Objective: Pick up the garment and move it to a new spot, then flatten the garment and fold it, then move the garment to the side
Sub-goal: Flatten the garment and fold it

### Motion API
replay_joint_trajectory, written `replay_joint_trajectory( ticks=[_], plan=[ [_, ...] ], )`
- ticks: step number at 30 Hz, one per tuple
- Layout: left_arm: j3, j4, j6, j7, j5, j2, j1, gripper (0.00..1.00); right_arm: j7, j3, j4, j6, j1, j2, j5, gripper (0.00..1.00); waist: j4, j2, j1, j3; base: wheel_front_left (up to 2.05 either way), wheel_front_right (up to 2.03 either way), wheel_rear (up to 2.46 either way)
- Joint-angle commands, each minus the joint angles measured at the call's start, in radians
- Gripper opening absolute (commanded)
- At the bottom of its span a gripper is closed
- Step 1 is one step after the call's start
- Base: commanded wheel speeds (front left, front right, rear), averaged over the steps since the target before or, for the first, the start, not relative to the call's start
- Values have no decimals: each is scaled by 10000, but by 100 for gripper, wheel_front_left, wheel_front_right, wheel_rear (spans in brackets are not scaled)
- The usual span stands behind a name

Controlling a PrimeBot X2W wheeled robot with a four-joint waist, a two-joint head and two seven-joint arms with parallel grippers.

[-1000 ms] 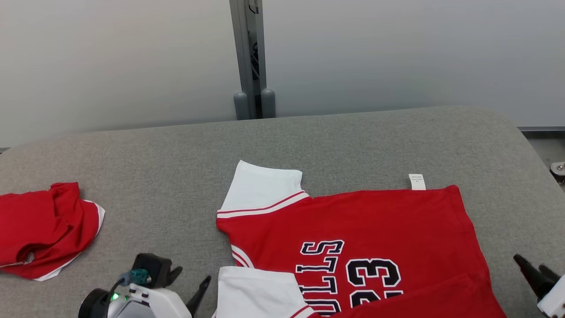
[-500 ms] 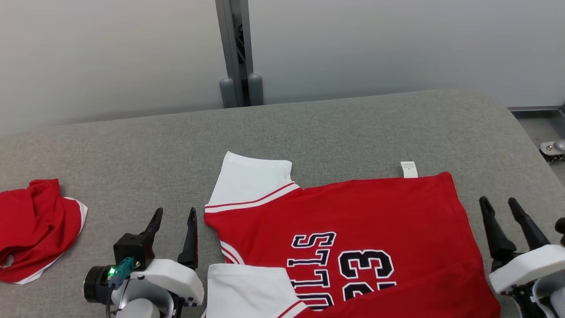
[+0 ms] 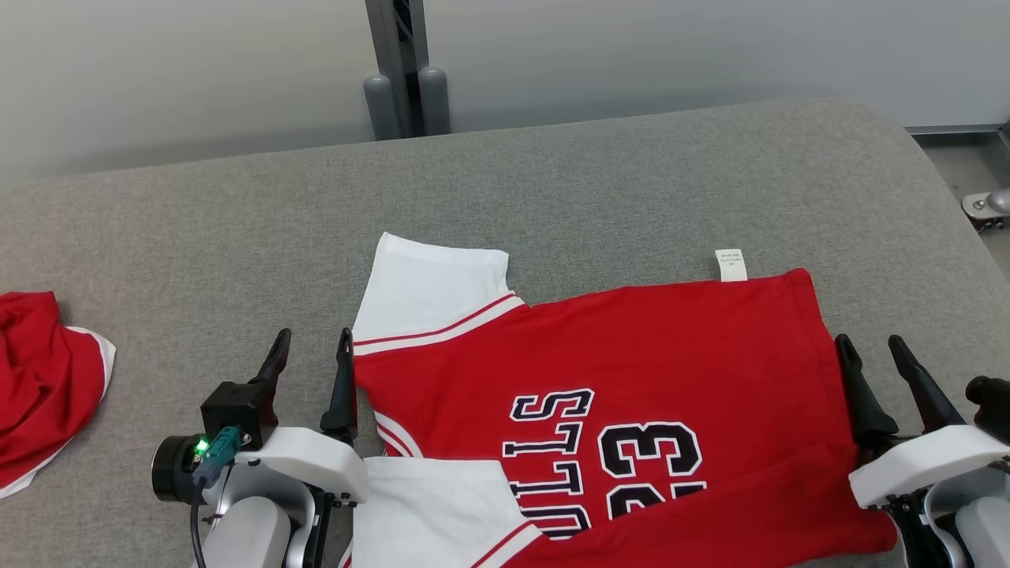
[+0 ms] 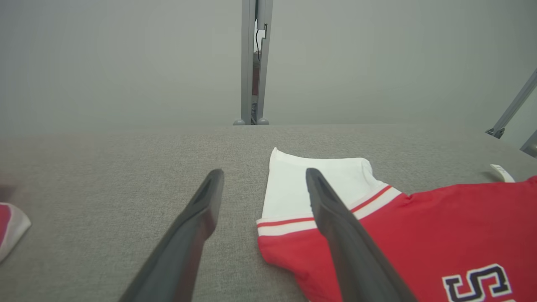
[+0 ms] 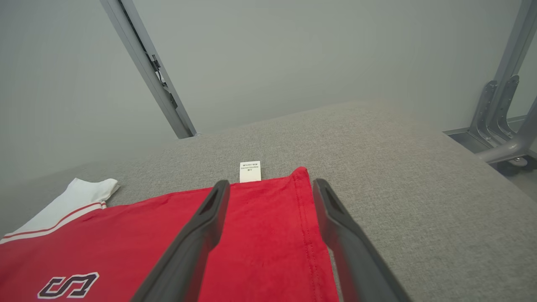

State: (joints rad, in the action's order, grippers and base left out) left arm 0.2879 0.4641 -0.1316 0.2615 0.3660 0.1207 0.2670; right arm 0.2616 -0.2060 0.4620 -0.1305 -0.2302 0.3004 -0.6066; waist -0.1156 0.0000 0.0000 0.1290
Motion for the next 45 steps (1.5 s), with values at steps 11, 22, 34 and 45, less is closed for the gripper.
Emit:
replay_joint_trajectory(
  ticks=[11,22,34,45],
  plan=[
    [-219,-59,562,40,-929,-330,453,100,-8,-253,2258,-5,-2215,482,-593,100,509,0,0,998,0,0,0],
    [-268,95,856,39,-1402,-468,815,100,-518,-1602,4719,-4,-4170,1133,-1626,100,1370,0,0,1812,0,0,0],
    [-522,-225,1000,40,-1688,-540,980,100,-593,-2447,6216,-4,-5154,1254,-2673,100,1619,0,0,2159,0,0,0],
    [-698,-33,1133,40,-1785,-446,1303,100,-477,-3119,6254,-4,-5527,1227,-3095,0,1399,0,0,2357,0,0,0]
  ],
)
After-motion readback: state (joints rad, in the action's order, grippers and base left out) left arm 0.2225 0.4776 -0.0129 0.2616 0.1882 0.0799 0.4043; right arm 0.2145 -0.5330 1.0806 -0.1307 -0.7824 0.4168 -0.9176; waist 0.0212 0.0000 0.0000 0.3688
